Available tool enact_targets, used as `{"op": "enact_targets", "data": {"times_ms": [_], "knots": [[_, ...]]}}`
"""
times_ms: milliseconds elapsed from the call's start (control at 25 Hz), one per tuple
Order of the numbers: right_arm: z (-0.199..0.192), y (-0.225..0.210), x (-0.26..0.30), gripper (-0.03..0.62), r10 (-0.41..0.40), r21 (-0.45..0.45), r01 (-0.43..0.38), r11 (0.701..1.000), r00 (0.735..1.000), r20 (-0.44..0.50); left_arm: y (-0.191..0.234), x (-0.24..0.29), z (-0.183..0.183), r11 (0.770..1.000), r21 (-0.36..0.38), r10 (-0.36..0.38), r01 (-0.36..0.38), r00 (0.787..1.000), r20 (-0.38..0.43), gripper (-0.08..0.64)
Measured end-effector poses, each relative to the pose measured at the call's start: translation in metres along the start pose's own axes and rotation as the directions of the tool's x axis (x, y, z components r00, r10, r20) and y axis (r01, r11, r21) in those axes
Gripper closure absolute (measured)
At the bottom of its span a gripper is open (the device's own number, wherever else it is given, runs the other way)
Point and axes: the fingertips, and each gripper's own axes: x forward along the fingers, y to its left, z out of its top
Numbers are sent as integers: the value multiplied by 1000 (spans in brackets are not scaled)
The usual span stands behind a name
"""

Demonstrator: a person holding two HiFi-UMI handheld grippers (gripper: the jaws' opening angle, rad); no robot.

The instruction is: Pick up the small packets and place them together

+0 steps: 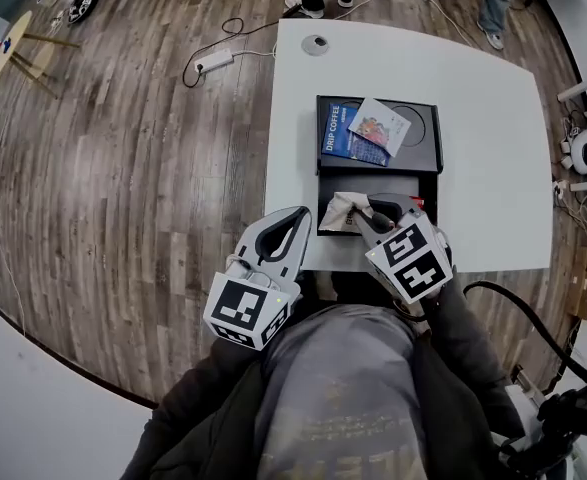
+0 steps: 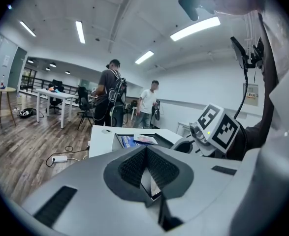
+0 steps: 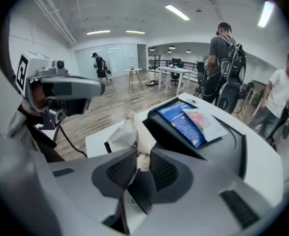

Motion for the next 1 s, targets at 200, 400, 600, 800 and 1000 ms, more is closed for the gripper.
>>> {"op": "enact_targets", "data": {"times_ms": [200, 400, 600, 800, 1000], "knots": [[-1, -5, 10, 508, 38, -11, -38, 999, 999, 2, 2, 11, 3, 1000, 7, 19, -19, 1000, -1, 558], [16, -10, 3, 508, 39, -27, -37, 999, 998, 48, 4, 15, 8, 999, 21, 27, -27, 1000, 12, 558], [42, -53, -31, 507, -66, 15, 64, 998, 989, 129, 6, 13, 10, 999, 31, 34, -34, 999, 22, 558], [48, -102, -47, 506, -113, 66, 107, 992, 988, 102, 10, 9, 14, 999, 18, 49, -49, 999, 10, 560], [42, -154, -22, 486, -75, 73, 72, 995, 996, 45, 18, 43, 16, 996, -1, 90, -90, 995, -34, 559]]}}
